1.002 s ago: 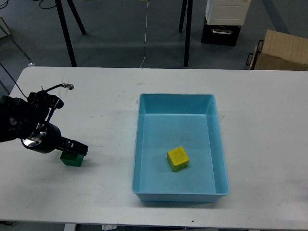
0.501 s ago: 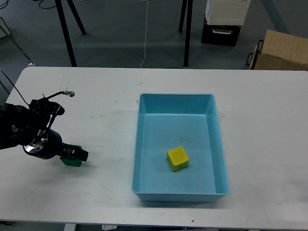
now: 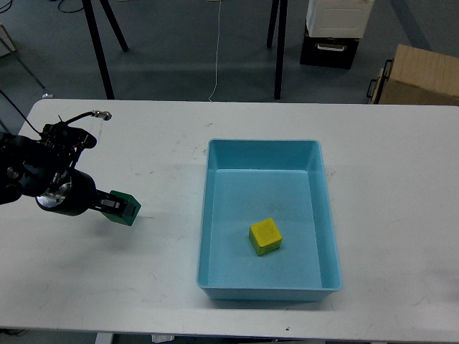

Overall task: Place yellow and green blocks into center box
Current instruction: 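Carry the green cube over the bin beside the yellow cube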

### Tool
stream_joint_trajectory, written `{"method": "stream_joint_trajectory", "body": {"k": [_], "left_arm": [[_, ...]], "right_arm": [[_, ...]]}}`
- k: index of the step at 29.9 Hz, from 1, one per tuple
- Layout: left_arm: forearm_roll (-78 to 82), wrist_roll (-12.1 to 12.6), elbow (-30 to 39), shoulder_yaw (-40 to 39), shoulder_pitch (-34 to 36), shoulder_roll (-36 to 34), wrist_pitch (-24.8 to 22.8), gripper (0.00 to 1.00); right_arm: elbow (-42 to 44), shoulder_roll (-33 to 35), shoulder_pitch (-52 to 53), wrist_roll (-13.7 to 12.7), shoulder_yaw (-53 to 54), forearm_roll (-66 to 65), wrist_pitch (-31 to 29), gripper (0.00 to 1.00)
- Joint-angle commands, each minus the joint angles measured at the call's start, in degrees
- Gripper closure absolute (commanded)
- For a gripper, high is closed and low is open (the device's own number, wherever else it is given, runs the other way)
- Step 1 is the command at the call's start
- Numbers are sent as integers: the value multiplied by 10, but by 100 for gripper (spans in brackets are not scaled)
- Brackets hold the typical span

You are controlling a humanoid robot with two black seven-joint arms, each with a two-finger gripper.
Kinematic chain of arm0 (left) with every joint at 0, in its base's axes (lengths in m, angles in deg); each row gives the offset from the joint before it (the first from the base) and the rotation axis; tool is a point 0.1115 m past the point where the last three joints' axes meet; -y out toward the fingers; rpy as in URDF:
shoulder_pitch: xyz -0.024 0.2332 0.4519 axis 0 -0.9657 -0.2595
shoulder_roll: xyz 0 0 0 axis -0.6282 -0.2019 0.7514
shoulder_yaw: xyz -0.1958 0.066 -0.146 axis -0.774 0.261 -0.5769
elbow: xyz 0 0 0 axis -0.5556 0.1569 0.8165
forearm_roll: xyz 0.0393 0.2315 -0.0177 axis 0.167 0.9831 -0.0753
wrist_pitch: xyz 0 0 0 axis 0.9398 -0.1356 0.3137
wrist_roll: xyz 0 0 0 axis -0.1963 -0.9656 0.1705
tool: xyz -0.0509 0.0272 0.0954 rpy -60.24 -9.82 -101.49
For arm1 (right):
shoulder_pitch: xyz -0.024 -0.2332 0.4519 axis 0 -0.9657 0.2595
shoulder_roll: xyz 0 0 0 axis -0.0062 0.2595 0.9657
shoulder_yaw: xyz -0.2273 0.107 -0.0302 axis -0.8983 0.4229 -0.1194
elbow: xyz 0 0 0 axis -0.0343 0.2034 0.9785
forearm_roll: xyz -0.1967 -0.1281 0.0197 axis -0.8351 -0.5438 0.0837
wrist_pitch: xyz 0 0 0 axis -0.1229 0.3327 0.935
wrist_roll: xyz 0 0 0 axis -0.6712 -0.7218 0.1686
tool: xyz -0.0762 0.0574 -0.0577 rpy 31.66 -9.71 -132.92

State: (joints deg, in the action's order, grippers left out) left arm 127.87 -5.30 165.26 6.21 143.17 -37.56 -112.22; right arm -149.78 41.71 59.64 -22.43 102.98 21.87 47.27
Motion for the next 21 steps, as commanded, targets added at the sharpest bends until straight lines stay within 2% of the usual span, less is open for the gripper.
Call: {"method": "stream_joint_trajectory", "body": {"k": [1,4,9,14,17,21], "left_arm": [[-65,-2,15,1,73,31,0,100],[-77,-2,14,5,109,77,0,100],[-81,-3,-12,7,127,190,0,100],[-82,-5,-67,9,127,297,0,100],[-82,-16,-93,9,126,356,0,100],[-82,-18,-107,19,115,406,0,100]], "right_arm": [[0,-1,-1,0,-1,0,0,0],[0,-1,-1,0,-1,-1,0,0],[1,-1,-1,0,-1,-1,0,0],[4,-1,0,0,1,-1,0,0],[13,-1,4,0,0,-1,0,0],[17,-2,7,0,0,-1,0,0]]}}
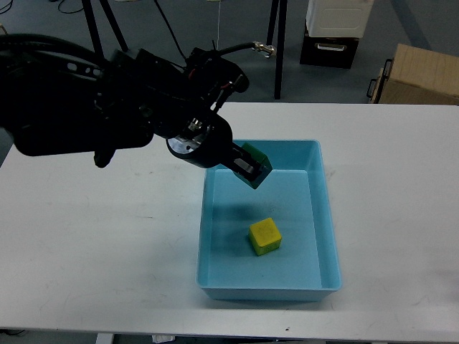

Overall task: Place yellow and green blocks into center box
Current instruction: 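Carry the green cube over the bin beside the yellow cube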

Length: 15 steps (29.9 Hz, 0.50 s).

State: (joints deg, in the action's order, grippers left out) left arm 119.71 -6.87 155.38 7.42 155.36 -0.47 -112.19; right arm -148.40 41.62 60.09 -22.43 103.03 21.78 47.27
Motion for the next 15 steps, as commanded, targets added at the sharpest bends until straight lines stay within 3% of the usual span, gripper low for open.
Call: {"method": "stream_joint_trajectory", "body": {"k": [1,8,13,15], "left_arm": [[0,-2,-9,7,-10,41,0,100],[1,-2,-39,9,-42,63,0,100],[1,-2,-90,23,-70,63,0,91],[1,-2,-95,37,-70,63,0,83]], "right_arm": [[4,-1,2,0,0,0,0,0],[19,-2,2,0,-1,-3,0,0],[24,-2,7,0,-1,-11,0,0],[26,-2,8,-1,-1,-11,0,0]]}}
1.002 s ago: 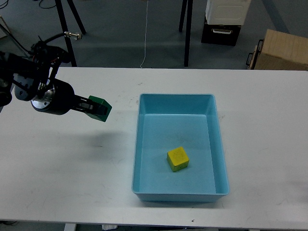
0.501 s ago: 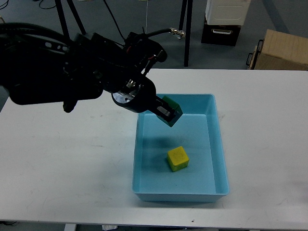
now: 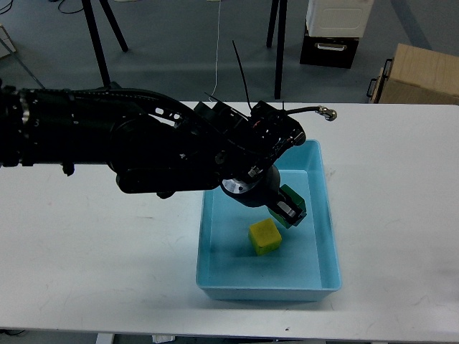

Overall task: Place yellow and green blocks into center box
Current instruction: 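Carry the green cube over the bin beside the yellow cube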

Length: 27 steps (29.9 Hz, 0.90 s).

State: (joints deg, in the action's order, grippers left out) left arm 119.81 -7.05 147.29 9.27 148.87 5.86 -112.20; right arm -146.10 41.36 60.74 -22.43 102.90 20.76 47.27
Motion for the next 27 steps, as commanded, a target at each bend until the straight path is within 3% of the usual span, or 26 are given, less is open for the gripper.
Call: {"method": "stream_joint_trajectory", "body": {"k": [1,21,27], "left_arm": [[0,0,-13,20,-5,0,0,79],[-1,-23,17,22,-2,0,0,75],[-1,-24,14,25,-15,0,0,58]], "right_arm": [[3,1,2,-1,0,-1,0,0],[16,1,1,-1,2,-1,0,0],[19,2,1,-2,2,-1,0,0]]}}
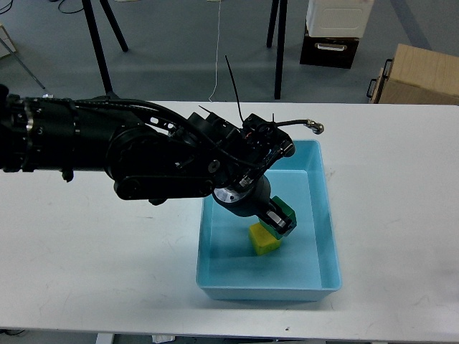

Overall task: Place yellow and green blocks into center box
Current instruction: 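Carry the green cube over the bin beside the yellow cube, then release the green cube in the bin and lift the left gripper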

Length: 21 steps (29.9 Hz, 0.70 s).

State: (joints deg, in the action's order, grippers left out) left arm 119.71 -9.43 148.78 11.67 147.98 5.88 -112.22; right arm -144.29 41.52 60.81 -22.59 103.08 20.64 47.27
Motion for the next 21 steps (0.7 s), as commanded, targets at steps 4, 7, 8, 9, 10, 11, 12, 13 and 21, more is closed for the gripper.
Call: {"method": "stream_joint_trajectory", "body": {"k": [4,7,8,9,10,11,12,13,21], "left_arm": [[0,-20,-1,1,-7,0,0,50],[0,-30,-1,1,-7,0,0,42],[0,-31,-1,1,-7,0,0,40],[0,-33,-2,2,-8,0,0,37],[0,-36,-4,4,-9,0,0,34],[0,-42,-5,5,-10,0,0,28],[0,-47,-5,5,-12,0,0,25],[0,-51,-6,5,-14,0,0,23],[-1,-56,-21,3,-15,0,0,19]], "right_arm": [[4,-1,0,0,0,0,0,0],[4,-1,1,1,-1,0,0,0],[4,-1,1,1,-1,0,0,0],[4,-1,1,0,-1,0,0,0],[4,-1,1,0,0,0,0,0],[4,-1,1,0,0,0,0,0],[4,-1,1,0,0,0,0,0],[4,-1,1,1,0,0,0,0],[4,-1,1,0,0,0,0,0]]}}
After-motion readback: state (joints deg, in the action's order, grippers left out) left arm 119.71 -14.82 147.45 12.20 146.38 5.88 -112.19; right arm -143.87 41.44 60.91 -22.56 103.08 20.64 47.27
